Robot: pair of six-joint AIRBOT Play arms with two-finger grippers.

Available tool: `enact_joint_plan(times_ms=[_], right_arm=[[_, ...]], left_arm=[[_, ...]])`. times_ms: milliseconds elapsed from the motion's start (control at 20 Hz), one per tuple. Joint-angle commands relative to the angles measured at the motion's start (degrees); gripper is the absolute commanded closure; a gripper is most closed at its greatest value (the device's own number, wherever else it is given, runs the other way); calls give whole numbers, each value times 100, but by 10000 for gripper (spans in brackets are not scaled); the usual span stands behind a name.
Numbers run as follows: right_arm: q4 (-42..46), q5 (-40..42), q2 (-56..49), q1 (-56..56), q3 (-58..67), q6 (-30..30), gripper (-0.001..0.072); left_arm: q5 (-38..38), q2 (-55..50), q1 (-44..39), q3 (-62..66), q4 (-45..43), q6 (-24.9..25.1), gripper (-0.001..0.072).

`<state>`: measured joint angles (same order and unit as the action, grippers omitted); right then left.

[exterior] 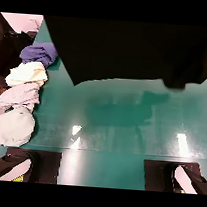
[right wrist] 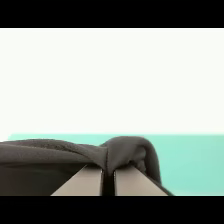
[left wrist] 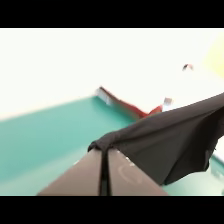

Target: Fold the shirts.

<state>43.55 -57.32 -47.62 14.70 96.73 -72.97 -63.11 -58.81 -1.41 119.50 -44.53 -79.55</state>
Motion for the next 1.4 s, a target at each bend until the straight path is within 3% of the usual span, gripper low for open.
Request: enact_joint_plan(times_ms=[0, 200, 350, 500, 650, 850, 1000, 1200, 1250, 1300, 1350], right_arm=[[522, 52, 341, -7, 866, -4, 689], [765, -627, 358, -4, 1449, -28, 690], [750, -1526, -118, -7, 1803, -710, 690], [697, -2658, -966, -46, 1856, -1545, 690], [726, -3025, -1759, -579, 1106, -1665, 690], [1386, -2321, -2949, -1541, -44, -1646, 689], [2208, -1095, -3759, -1919, -450, -1637, 689], [2046, -341, -4509, -1917, -321, -1639, 688], [2044, -317, -4647, -1871, -179, -1639, 683], [2044, -334, -4765, -1829, 9, -1639, 550], [2046, -365, -4848, -1797, 201, -1639, 283]], left_arm=[[63, 273, 4, 485, 468, 0, 682], [39, 599, 4, 452, 804, -4, 682], [-302, 605, 4, 378, 793, -7, 682], [-553, 599, 4, -748, -201, -302, 682], [-544, 389, 4, -2457, -1421, -627, 682], [-247, -739, 4, -4019, -1504, -345, 682], [424, -1856, 4, -4118, -1390, -96, 682], [1241, -2680, 4, -4118, -850, -101, 681], [1338, -2739, 4, -4116, -833, -103, 637], [1412, -2758, 4, -4118, -835, -103, 330], [1427, -2743, 24, -4111, -835, -103, 96]])
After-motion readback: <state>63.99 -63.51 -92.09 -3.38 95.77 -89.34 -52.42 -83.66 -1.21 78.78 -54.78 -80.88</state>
